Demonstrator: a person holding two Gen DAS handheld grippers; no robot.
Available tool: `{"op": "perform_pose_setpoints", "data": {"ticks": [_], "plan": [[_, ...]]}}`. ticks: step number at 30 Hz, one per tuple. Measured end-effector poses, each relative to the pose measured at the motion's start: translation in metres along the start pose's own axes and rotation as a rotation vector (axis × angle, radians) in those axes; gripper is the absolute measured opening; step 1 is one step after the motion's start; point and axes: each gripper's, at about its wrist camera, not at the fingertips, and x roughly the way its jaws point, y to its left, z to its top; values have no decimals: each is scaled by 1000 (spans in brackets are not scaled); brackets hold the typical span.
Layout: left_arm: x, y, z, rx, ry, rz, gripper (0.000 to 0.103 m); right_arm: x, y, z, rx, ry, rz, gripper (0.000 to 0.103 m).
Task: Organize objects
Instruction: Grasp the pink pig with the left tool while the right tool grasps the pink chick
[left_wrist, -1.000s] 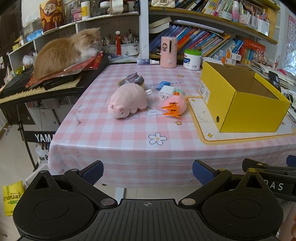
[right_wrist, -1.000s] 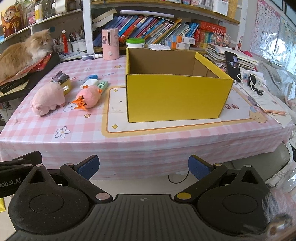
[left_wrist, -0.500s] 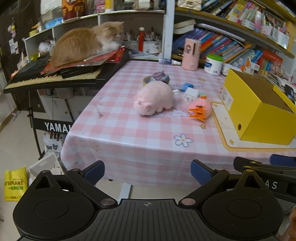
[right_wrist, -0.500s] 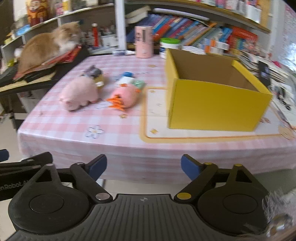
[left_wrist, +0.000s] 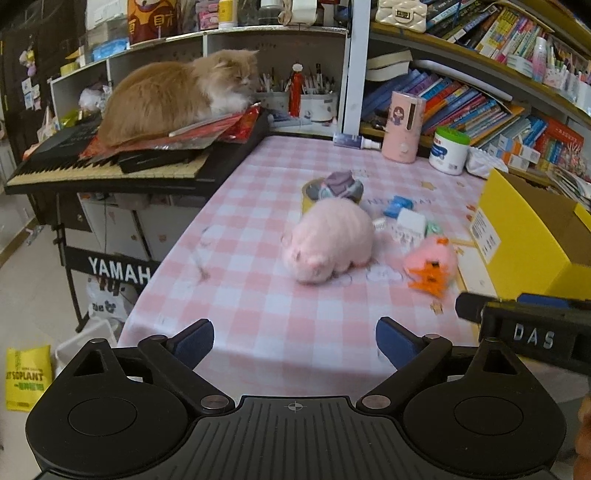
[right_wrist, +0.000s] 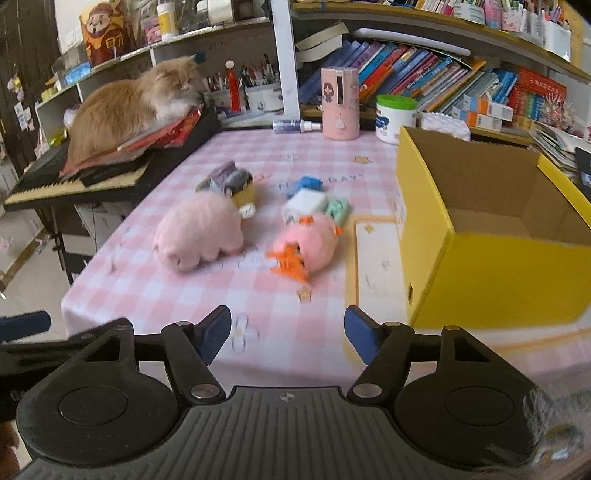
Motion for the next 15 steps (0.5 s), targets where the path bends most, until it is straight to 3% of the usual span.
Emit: {"op": "perform_pose_setpoints", "data": {"ticks": [7,15], "plan": [[43,-8,38,29,0,-22,95,45,-8,46,30,-7,20,67],[99,-36,62,180,36,-3,95,110,-26,78,112,118,9,68]]}}
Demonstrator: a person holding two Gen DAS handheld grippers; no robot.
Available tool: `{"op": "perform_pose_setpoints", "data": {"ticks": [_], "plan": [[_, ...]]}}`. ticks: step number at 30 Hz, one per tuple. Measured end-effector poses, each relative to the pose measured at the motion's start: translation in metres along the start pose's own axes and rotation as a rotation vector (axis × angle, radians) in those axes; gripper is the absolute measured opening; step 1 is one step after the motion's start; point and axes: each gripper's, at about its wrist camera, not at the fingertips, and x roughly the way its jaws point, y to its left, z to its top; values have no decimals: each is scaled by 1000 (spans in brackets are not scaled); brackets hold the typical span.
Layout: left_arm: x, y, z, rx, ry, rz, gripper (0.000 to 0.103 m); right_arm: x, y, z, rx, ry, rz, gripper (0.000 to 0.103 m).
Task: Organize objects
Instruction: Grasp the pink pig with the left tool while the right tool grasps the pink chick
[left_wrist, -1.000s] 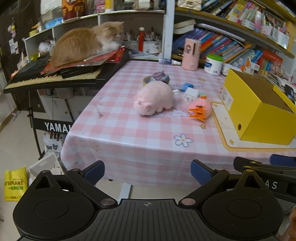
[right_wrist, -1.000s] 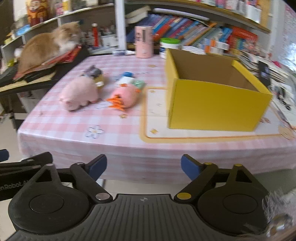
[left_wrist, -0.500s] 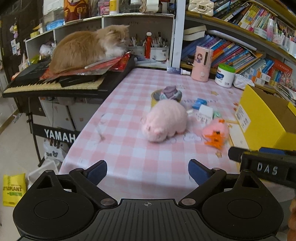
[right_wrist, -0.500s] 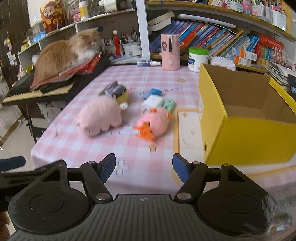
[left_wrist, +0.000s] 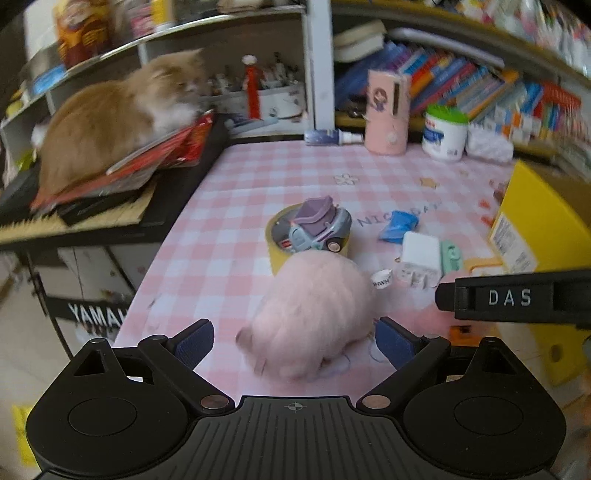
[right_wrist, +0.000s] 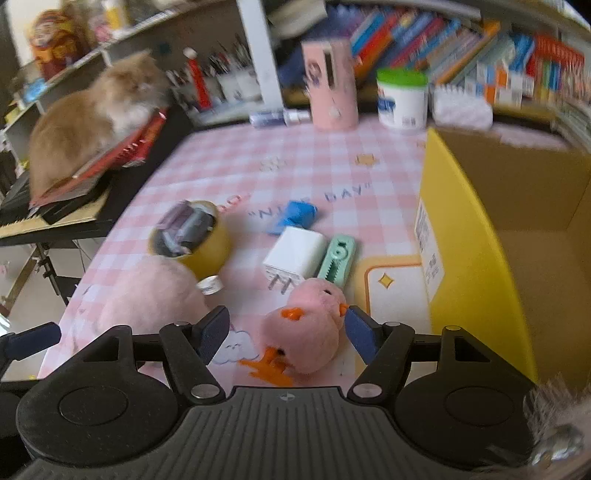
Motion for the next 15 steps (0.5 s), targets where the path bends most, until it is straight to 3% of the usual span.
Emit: {"op": "perform_pose_setpoints", "data": {"ticks": [7,10,15], "plan": [[36,-13,6,78,59,-16,95,42,-13,7,84,148,10,67],[50,-16,8,99,72,-16,95,51,-16,9,104,180,24,60],[58,-18,7,107,70,-39,81,54,-17,10,83,179,55,57]]}}
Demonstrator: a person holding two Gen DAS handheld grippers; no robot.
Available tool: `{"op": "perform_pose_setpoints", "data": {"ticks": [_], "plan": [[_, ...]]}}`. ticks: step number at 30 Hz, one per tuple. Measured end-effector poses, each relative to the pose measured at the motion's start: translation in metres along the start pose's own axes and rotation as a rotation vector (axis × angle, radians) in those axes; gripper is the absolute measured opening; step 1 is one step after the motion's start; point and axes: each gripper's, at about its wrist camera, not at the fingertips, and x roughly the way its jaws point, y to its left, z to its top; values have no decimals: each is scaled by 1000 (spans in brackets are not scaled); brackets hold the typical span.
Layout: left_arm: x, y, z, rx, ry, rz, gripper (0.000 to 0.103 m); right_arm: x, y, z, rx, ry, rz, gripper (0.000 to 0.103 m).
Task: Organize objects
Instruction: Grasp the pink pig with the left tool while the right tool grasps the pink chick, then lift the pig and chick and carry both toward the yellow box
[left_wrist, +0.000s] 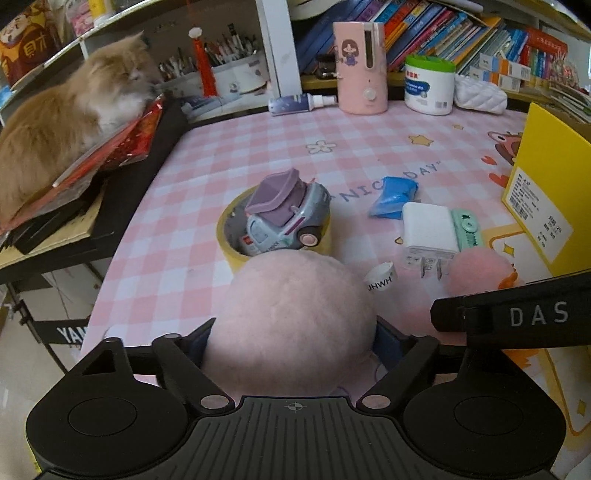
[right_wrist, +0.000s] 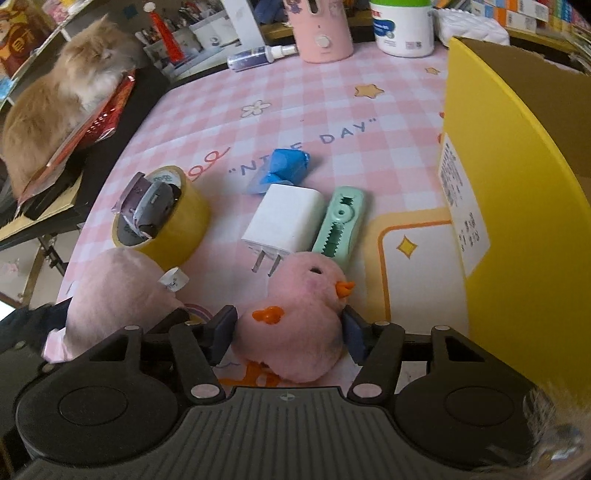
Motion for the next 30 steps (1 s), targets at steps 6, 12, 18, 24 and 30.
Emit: {"op": "perform_pose_setpoints", "data": {"ticks": [6,12,18,24,30], "plan": [[-21,22,-6,-188,-14,-70,73,-12,4,-1,-38,-47,26,56],[-61,42,-29,-325,-56,-100,73,-44,15,-14,-95,-146,47,56],[-103,47,-54,-374,-94,-113,73,-77,23,-38,-150,-199,70,56],[-138,40,-82,-366,-105,-137,73,-111,24,-75,-197,-233,56,56],[-170,23,-112,-318,-95,-134,73,-141,13,-131,-213,-241,-8,56]]}}
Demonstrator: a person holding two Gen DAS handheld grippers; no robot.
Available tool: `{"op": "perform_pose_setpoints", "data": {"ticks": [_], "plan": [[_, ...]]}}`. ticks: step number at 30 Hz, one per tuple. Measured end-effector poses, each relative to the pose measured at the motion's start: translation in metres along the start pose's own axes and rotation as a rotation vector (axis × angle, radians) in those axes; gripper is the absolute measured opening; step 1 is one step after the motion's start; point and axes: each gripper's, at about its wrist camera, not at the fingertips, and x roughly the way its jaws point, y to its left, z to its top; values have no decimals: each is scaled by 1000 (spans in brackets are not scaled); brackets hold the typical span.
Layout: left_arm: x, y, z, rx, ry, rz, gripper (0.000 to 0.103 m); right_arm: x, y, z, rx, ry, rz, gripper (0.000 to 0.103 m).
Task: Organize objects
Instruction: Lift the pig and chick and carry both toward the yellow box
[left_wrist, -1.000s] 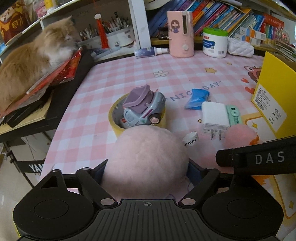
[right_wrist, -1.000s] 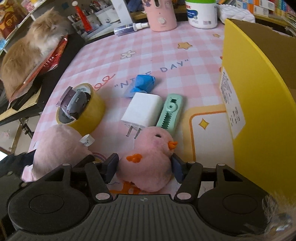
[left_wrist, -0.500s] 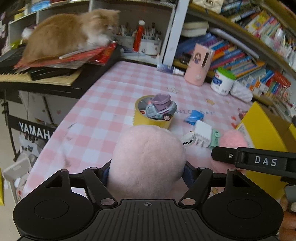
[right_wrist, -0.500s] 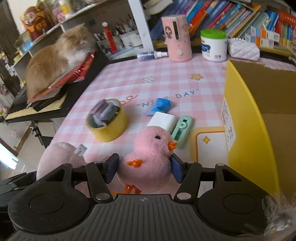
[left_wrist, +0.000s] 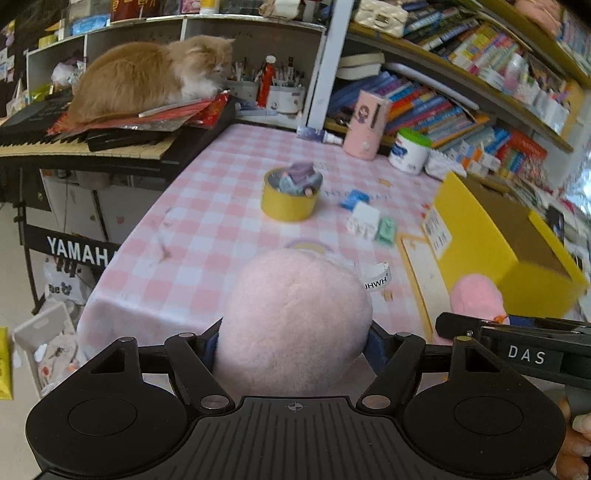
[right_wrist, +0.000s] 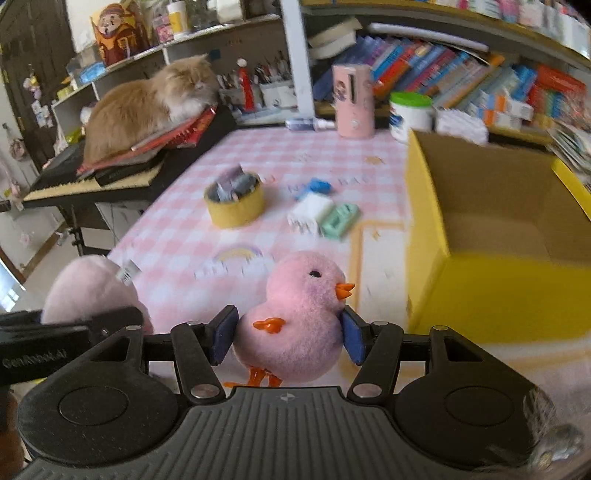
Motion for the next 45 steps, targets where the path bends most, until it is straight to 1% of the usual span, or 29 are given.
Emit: {"op": "perform_pose_setpoints", "data": {"ticks": [3,7,11,16,19,23,29,35,45], "plan": [[-10,-5,-16,20,24,-16,73,-13,0,-22,32,26,-33,56],[-22,-15,-32,54,38,-58,73,-34,-1,-49,49,22,-61,56],[-31,-31,-41,102,40,-108,73,-55,-9,-71,95,28,-108,56],[-36,-53,-48,161,33,-169,73,-77,-29,-89,184,32,-176,56],[-36,-64,-50,182,33,-193,73,-87,-36,-98,203,34,-205,56],[-33,-87,-53,231,45,-247,73,-104,-48,-108,223,17,-246,56],[-30,-128,-57,325,55,-333,73,-127,-77,-124,309,7,-326,56],[-27,-148,-57,368,57,-362,73,-140,-96,-133,368,-9,-367,56],[-24,-159,-51,390,29,-355,73,-137,-109,-123,365,-10,-367,56]]}}
